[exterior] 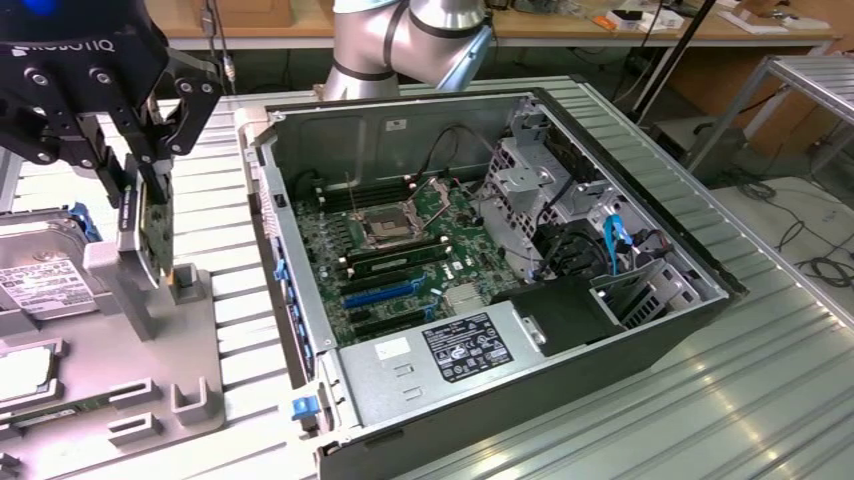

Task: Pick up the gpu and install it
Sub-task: 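Pick up the gpu and move the gpu toward the slot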

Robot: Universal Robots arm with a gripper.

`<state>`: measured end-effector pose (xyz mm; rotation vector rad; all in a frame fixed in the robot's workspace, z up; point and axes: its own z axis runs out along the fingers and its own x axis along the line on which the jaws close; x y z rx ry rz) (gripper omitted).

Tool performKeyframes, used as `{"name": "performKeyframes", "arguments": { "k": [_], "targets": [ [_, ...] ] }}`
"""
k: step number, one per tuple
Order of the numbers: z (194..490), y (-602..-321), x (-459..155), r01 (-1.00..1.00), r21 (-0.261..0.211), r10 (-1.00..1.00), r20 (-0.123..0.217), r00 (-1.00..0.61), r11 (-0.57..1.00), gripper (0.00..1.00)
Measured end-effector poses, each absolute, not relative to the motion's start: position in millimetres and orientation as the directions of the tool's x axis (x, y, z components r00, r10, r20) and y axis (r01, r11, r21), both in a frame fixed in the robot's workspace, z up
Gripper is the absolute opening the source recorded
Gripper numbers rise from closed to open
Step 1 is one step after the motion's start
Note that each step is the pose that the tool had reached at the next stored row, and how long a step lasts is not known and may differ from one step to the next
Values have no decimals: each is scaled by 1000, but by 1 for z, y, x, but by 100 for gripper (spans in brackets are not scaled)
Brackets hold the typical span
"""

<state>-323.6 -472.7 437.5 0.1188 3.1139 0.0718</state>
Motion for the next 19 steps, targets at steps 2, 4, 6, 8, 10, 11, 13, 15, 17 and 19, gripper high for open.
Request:
{"name": "performKeyframes", "arguments": {
  "k": [2, 4, 6, 8, 10, 11, 13, 15, 17, 19],
  "targets": [
    [437, -473, -323, 76, 47, 77, -23, -997, 996, 27],
    [437, -473, -322, 76, 47, 77, -23, -997, 996, 27],
    [437, -473, -321, 76, 47, 77, -23, -997, 996, 27],
    [437, -473, -319, 76, 47, 77, -23, -997, 996, 27],
    [437, -473, -317, 76, 47, 77, -23, -997, 996, 27],
    [437, -473, -317, 76, 47, 77, -23, -997, 996, 27],
    [437, -473, -316, 76, 47, 77, -23, -997, 996, 27],
    [437, -473, -315, 76, 47, 77, -23, -997, 996, 27],
    [437, -473, -314, 76, 47, 77, -23, -997, 996, 27],
    [437, -473, -312, 76, 47, 77, -23, -997, 996, 27]
  ]
}}
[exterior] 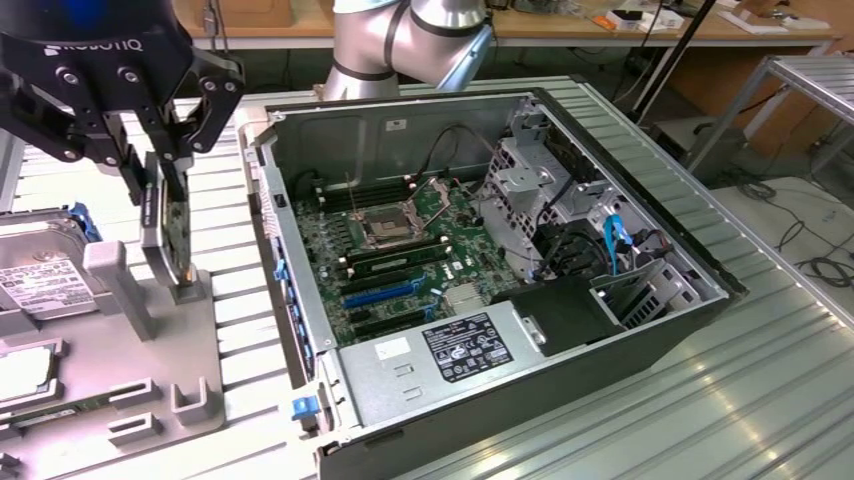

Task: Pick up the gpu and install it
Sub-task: 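Pick up the gpu and move the gpu toward the slot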

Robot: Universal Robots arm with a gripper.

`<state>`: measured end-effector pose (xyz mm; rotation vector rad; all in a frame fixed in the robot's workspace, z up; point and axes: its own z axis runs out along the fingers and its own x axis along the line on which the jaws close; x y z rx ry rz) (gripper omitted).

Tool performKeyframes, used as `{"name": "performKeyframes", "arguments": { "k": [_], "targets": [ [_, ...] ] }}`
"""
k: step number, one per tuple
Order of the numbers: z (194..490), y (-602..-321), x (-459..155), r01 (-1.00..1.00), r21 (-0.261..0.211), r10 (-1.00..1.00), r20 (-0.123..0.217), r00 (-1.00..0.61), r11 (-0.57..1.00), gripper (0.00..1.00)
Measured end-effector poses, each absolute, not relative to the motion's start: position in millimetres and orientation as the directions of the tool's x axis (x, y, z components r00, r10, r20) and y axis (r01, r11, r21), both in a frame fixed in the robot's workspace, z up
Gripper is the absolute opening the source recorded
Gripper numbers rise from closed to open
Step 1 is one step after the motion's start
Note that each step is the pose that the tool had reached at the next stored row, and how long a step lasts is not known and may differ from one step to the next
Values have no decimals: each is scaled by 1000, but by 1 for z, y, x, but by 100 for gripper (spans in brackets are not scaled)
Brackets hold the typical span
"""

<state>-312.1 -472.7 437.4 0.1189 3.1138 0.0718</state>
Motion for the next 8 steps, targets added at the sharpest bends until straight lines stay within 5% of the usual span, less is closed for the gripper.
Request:
{"name": "performKeyframes", "arguments": {
  "k": [8],
  "targets": [
    [437, -473, -307, 76, 47, 77, -23, -997, 996, 27]
  ]
}}
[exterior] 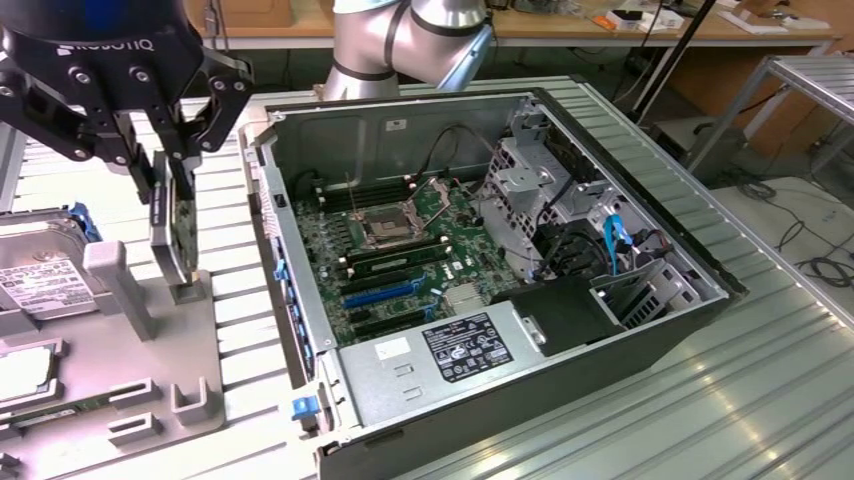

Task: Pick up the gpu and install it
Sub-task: 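Pick up the gpu and move the gpu toward the slot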

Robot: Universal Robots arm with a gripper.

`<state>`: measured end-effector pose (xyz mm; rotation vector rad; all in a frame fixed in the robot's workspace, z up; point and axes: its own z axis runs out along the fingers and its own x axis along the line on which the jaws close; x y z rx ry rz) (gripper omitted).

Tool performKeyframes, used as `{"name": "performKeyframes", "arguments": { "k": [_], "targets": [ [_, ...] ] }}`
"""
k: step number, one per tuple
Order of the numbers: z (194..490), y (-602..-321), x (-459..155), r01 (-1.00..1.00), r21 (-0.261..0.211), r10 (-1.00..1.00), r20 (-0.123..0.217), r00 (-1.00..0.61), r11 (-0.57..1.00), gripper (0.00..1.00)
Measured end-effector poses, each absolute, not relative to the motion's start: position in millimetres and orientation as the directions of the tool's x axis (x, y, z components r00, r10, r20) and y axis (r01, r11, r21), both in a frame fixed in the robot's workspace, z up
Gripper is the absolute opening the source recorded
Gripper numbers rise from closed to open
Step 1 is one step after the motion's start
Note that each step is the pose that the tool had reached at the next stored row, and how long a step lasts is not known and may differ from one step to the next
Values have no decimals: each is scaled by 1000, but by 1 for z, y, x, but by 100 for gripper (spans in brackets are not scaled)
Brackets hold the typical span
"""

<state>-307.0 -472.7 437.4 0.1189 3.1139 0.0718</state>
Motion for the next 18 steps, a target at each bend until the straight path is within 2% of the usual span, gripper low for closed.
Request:
{"name": "performKeyframes", "arguments": {
  "k": [18],
  "targets": [
    [437, -473, -295, 76, 47, 77, -23, -997, 996, 27]
  ]
}}
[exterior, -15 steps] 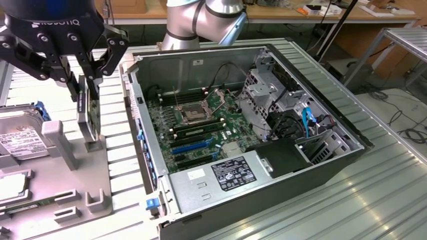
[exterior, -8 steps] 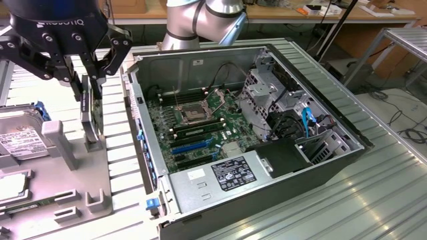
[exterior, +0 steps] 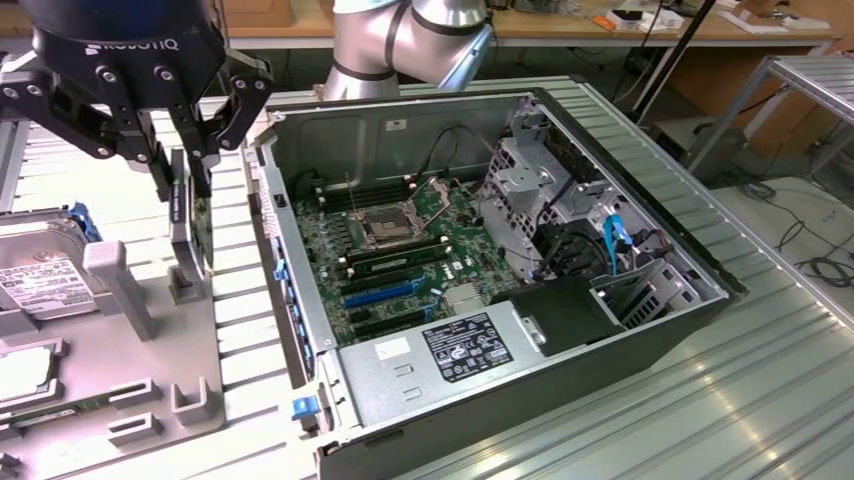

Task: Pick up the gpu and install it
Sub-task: 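Pick up the gpu and move the gpu toward the slot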

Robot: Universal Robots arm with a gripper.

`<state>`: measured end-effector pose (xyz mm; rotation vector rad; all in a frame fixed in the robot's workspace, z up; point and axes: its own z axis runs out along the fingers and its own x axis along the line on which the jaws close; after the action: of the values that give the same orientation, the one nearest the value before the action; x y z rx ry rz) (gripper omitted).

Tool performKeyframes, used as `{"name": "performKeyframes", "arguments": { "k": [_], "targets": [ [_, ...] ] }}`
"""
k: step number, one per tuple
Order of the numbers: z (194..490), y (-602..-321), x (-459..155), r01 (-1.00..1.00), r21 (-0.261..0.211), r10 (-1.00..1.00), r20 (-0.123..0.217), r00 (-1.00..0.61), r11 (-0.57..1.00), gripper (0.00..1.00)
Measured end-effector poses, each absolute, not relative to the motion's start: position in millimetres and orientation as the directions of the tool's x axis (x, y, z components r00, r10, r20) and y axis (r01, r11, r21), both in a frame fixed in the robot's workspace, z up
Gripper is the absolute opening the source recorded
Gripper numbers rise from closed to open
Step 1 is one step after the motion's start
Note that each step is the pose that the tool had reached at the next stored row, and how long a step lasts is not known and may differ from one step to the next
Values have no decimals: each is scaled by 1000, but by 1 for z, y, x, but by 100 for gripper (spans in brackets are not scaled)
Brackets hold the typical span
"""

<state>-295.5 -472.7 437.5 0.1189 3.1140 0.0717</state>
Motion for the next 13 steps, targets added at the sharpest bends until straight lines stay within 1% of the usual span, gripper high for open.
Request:
{"name": "performKeyframes", "arguments": {
  "k": [13],
  "targets": [
    [437, -473, -284, 76, 47, 77, -23, -997, 996, 27]
  ]
}}
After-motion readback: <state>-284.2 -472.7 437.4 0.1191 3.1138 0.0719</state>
